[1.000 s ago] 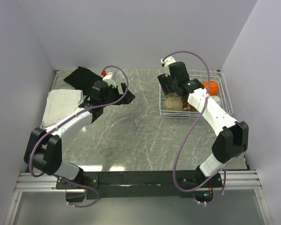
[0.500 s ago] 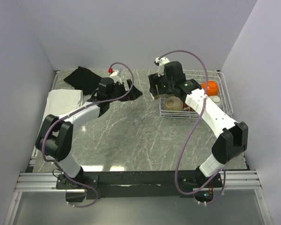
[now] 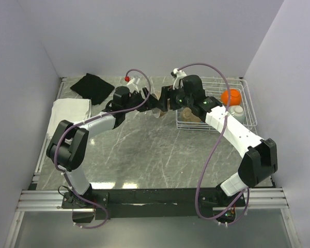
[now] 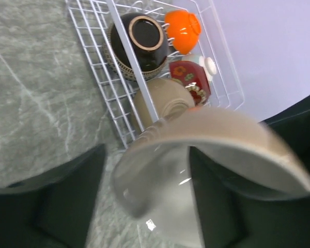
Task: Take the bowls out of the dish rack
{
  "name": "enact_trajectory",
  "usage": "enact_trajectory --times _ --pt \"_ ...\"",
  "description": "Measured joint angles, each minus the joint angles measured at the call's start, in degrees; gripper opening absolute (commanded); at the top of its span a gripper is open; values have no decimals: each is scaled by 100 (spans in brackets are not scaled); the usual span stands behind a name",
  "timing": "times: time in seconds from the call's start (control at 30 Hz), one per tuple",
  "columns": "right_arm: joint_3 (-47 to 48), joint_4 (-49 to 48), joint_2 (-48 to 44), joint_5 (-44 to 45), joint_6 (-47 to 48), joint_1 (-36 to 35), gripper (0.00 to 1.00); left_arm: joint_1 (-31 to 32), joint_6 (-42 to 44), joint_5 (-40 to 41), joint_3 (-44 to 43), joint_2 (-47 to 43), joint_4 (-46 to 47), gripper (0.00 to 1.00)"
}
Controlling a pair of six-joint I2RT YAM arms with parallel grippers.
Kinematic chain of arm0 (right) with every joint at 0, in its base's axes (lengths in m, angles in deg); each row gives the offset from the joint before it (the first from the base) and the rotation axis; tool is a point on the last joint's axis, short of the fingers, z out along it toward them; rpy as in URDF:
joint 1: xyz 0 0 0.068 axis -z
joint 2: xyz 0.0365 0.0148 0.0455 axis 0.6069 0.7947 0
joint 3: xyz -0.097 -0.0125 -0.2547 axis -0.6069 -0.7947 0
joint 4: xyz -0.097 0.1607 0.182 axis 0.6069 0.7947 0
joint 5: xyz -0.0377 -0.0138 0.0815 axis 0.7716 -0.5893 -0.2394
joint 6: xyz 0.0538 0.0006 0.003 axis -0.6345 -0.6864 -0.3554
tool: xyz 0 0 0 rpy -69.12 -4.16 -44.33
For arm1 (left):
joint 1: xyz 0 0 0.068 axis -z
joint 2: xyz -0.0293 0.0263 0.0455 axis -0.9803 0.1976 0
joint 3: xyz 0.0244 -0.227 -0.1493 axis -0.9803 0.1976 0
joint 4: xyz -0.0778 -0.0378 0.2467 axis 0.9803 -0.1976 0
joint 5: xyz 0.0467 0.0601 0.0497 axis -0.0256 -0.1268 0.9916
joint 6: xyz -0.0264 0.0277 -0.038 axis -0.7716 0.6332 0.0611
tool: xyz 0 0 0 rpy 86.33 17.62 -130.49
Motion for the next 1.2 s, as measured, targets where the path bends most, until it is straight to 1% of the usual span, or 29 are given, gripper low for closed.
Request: enact_trajectory --times 0.03,0.1,0.13,0.33,0.4,0.43,0.47,0.53,0.57,0.63,0.67,0.73,0.77,0.8,0.83,0.93,1.03,1.2 --pt "-83 -76 -2 -63 -90 0 0 4 -61 -22 0 15 46 45" --pt "-249 -221 -26 -122 -225 0 0 11 -101 -9 20 17 76 32" --pt "-308 -258 -74 -153 -291 7 0 -20 -120 39 70 17 72 22" --pt "-706 -671 -302 -157 -614 70 0 -50 -236 -181 356 -28 247 1" --pt "-850 -802 -361 -190 -697 66 0 -48 -219 -162 450 -111 221 1" --pt "-931 -870 -391 -229 -748 63 2 -46 -203 -138 496 -166 170 1" --pt "-1003 -933 -422 -260 -796 59 12 -39 -175 -111 540 -227 111 1" --pt "-1128 -1056 -496 -334 -872 42 27 -26 -94 -31 625 -396 -55 1" --pt "-1169 -1095 -527 -358 -896 31 44 -20 -28 31 651 -498 -177 1" --pt "-1268 -1207 -625 -428 -964 13 64 -11 96 133 669 -691 -393 1" --pt "-1309 -1270 -671 -455 -984 11 79 -2 184 216 673 -815 -527 1" --pt "-1432 -1434 -787 -525 -1019 11 88 4 334 334 693 -1032 -734 1" --pt "-1528 -1506 -859 -468 -992 -2 96 7 404 389 699 -1158 -868 1" --pt "-1567 -1523 -890 -446 -1005 -4 99 13 503 494 721 -1314 -1003 1" --pt "-1637 -1576 -933 -428 -1010 -4 100 13 584 566 743 -1438 -1141 1" --pt "-1893 -1729 -1099 -376 -1014 7 100 -50 813 846 868 -1818 -1528 1" --pt "-2072 -1812 -1215 -376 -1010 20 100 -245 933 1021 1036 -2111 -1849 1" --pt "-2295 -1864 -1342 -337 -1008 31 100 -564 1032 1211 1113 -2326 -2413 1"
